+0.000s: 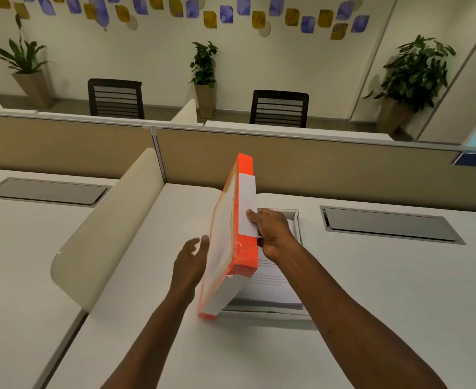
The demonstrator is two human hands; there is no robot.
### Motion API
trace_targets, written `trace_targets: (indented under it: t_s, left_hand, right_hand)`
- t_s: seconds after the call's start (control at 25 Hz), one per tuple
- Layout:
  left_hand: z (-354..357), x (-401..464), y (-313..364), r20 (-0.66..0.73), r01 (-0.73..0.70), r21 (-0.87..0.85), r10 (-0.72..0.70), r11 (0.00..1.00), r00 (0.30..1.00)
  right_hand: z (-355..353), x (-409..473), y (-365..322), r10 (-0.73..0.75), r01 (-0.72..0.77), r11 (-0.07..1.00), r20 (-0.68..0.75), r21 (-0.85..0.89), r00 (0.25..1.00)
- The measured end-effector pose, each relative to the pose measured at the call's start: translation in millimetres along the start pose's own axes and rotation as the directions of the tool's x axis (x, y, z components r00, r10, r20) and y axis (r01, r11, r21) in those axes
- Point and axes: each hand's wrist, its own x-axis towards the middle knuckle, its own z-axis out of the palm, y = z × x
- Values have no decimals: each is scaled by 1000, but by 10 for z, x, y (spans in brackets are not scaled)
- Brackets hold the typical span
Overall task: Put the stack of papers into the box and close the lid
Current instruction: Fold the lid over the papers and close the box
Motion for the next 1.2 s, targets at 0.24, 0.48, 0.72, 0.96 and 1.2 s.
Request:
trace_targets:
  t_s: [0.24,0.48,0.72,0.96,1.2]
  left_hand:
    - [231,383,-538,151,332,135,-351,933,924]
    - [204,502,-594,150,356,-15,-350,934,925]
    - [147,411,-662,260,199,-244,-134,949,956]
    - [353,295,-585,381,155,-136,-93,978,920]
    - [445,199,-568,417,90,-73,-51,993,908]
  right_hand:
    - [-319,15,29,-19,25,998,-94,64,995]
    - [-721,82,197,-129,69,967,-239,-245,962]
    - [-1211,173,521,-196,79,933,-311,-351,930]
    - [-1625,242,839,-222,115,930,-281,-350,934]
    - [-1758,251,1067,-209,115,936,-263,-332,942]
